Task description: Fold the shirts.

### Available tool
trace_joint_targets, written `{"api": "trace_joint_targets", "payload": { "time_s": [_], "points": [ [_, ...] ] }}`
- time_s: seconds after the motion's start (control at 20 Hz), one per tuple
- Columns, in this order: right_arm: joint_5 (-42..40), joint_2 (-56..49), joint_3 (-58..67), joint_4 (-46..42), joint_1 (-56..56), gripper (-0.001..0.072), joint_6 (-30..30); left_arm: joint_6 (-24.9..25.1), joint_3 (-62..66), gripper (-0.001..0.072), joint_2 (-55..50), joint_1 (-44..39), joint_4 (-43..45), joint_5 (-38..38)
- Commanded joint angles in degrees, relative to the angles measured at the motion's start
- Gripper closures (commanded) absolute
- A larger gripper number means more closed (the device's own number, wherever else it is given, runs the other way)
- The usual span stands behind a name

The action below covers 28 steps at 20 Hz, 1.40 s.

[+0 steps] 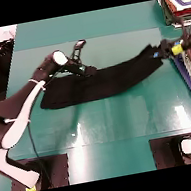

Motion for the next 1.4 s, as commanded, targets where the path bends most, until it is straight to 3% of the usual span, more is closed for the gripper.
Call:
{"api": "trace_joint_targets", "payload": {
  "time_s": [0.0, 0.55, 0.95, 1.2, 1.35],
  "points": [
    [1.46, 1.86, 11.17, 0.04, 3.89, 0.0703, 5.03, -1.84, 7.28, 0.0678, -7.06, -3.91, 0.00, -1.90],
    [4.68, -7.80, 35.47, 0.07, 18.53, 0.0702, 7.58, -2.25, 11.52, 0.0678, -10.97, -5.42, 0.90, -1.86],
    [2.27, -8.74, 31.93, 0.17, 24.26, 0.0702, 4.48, -2.34, 11.80, 0.0678, -0.33, 4.98, 6.08, -12.55],
    [-6.67, -13.05, 32.00, 0.48, 35.74, 0.0701, 2.12, -2.34, 11.80, 0.0677, 8.76, 17.57, 12.90, -15.74],
    [-20.72, -20.81, 32.04, 5.16, 48.48, 0.0695, -6.19, -2.25, 11.82, 0.0677, 13.53, 25.68, 13.09, -18.97]
  ]
}}
